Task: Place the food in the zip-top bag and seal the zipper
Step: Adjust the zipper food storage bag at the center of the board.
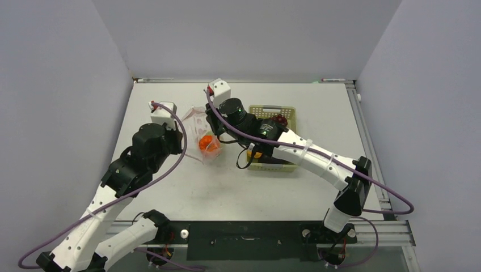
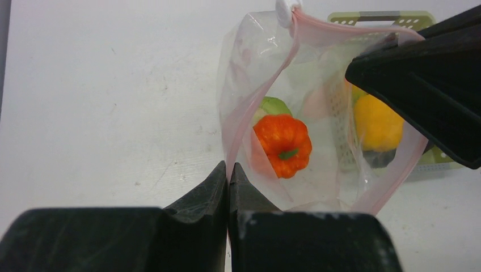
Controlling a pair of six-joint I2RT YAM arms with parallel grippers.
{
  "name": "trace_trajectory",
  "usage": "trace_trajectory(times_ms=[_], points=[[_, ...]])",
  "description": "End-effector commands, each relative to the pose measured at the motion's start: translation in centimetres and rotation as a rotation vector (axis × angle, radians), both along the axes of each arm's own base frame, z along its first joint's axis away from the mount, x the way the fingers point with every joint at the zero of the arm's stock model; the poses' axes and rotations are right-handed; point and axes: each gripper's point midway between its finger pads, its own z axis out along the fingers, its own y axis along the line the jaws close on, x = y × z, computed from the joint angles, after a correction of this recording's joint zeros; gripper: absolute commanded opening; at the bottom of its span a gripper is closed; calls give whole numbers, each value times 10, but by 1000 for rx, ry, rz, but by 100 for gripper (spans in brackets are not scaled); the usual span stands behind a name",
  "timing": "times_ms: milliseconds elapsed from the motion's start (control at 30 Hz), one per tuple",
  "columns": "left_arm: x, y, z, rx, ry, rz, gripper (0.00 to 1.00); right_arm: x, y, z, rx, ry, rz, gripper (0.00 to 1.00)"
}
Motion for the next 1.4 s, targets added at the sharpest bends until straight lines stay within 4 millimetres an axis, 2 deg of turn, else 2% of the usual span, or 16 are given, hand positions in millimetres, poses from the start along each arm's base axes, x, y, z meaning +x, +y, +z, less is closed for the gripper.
trace_trajectory(times_ms=[0,100,233,367,600,700,933,1200,1367], points=[[-13,-12,37,-82,-39,-93,0,-2,-19,74,98,-124,-39,5],[-18,-17,50,-120,-57,-123,0,3,-21,65,73,-123,-67,5],[-16,-17,54,-125,-68,-119,0,9,-22,37,32,-92,-84,5],[-6,-20,33,-104,-31,-94,0,21,-28,5,6,-42,-112,5],[13,-33,-29,-80,111,-51,0,37,-42,-57,-45,66,-149,5],[16,-36,-35,-69,139,-51,0,39,-45,-66,-50,84,-152,5],[18,-37,0,-115,61,-64,0,39,-40,-47,-17,66,-139,5],[16,-32,59,-179,-62,-60,0,29,-32,9,32,-10,-102,5],[9,-29,90,-212,-118,-75,0,22,-32,32,54,-47,-95,5]])
